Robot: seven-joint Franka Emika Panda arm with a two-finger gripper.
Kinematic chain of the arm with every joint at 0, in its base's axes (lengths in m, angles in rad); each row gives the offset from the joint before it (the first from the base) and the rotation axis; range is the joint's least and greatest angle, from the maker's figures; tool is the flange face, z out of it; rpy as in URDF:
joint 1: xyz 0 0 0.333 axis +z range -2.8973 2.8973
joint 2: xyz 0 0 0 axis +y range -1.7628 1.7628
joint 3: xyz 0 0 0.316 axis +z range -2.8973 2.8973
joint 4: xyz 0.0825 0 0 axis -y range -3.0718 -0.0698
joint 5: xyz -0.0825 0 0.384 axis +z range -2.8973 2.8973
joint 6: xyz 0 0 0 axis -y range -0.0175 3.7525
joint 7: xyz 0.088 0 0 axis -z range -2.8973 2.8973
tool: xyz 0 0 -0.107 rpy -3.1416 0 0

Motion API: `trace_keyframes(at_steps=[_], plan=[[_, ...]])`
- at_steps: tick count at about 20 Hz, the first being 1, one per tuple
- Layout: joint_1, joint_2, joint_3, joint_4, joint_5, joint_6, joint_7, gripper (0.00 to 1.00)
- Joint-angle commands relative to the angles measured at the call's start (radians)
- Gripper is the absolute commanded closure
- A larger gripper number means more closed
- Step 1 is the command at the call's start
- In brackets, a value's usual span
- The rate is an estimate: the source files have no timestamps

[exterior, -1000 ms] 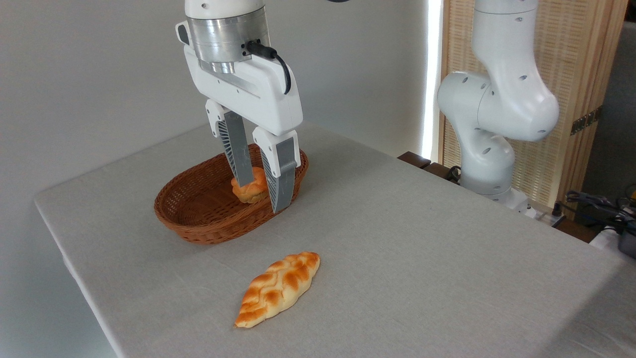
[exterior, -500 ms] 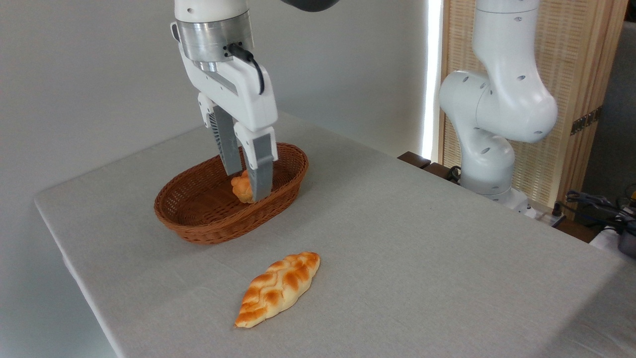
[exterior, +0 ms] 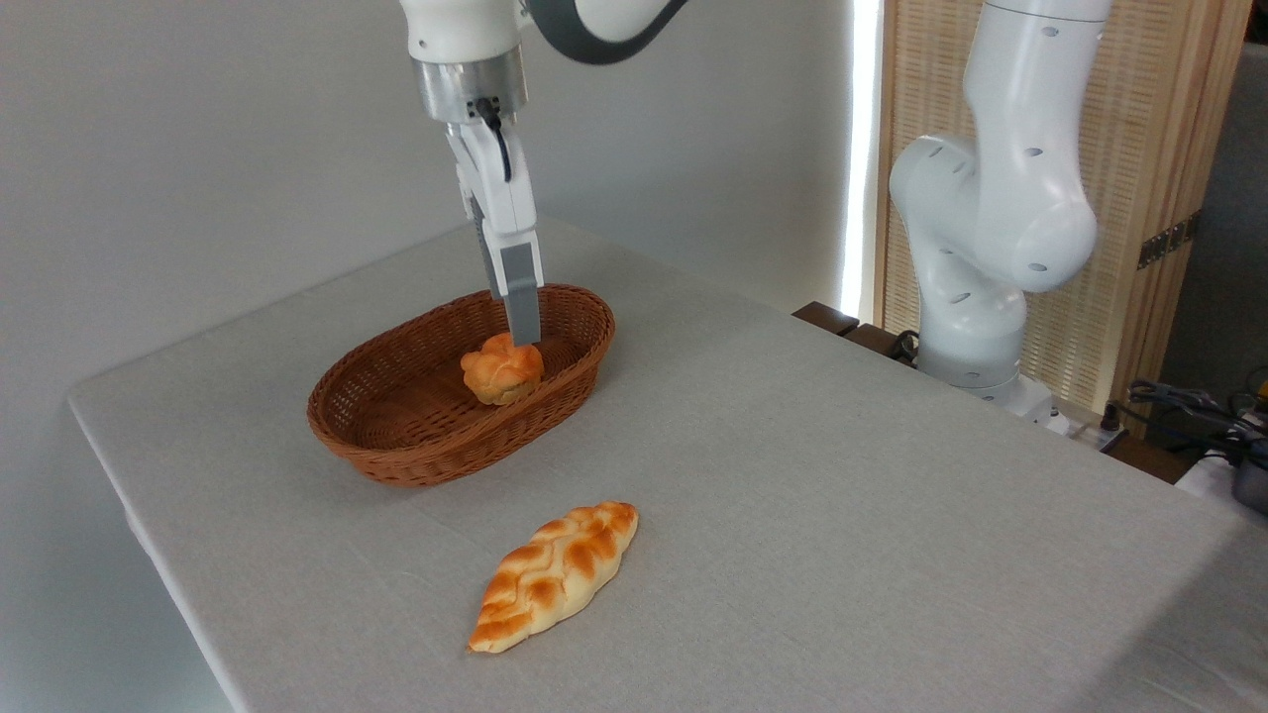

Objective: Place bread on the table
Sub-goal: 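Close the gripper on the round bun and lift it from the basket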

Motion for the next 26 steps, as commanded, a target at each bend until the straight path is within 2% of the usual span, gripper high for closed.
trace_keyframes(at_steps=[1, 7, 14, 15, 16, 18, 19, 20, 26], plan=[[-0.073, -0.016, 0.017, -0.113, -0.011, 0.155, 0.004, 0.0], [-0.152, 0.021, 0.017, -0.171, -0.011, 0.266, 0.004, 0.0], [-0.172, 0.041, 0.017, -0.252, -0.011, 0.364, 0.005, 0.0], [-0.172, 0.045, 0.017, -0.265, -0.01, 0.387, 0.005, 0.03], [-0.172, 0.045, 0.017, -0.265, -0.011, 0.387, 0.005, 0.19], [-0.17, 0.045, 0.017, -0.265, -0.013, 0.387, 0.004, 0.55], [-0.17, 0.045, 0.017, -0.265, -0.016, 0.387, 0.004, 0.7], [-0.17, 0.045, 0.017, -0.263, -0.016, 0.386, 0.004, 0.78], [-0.169, 0.045, 0.027, -0.263, -0.017, 0.387, 0.004, 0.81]])
